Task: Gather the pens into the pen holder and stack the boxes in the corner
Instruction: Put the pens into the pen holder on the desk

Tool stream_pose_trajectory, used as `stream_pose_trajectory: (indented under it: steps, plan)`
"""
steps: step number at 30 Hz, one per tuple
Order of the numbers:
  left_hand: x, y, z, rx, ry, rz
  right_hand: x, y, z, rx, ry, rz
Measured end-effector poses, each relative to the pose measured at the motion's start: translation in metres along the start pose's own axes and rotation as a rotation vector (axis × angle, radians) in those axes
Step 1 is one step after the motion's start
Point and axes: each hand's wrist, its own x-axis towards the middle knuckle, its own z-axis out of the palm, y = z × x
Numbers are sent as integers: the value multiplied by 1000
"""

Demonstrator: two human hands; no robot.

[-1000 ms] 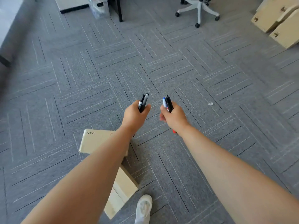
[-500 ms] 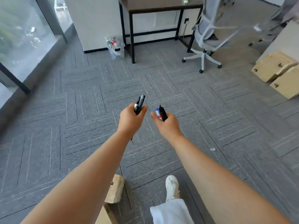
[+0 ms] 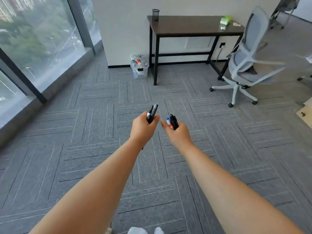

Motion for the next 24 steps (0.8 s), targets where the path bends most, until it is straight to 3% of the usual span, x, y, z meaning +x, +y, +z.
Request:
stream_pose_trajectory:
  steps: [10,24]
  plan:
    - [143,13,-9,-16,119,38,147,-32,19,78,24,-56]
    - [454,35,-77,19,80,105,440,-127,106,129,57,-48]
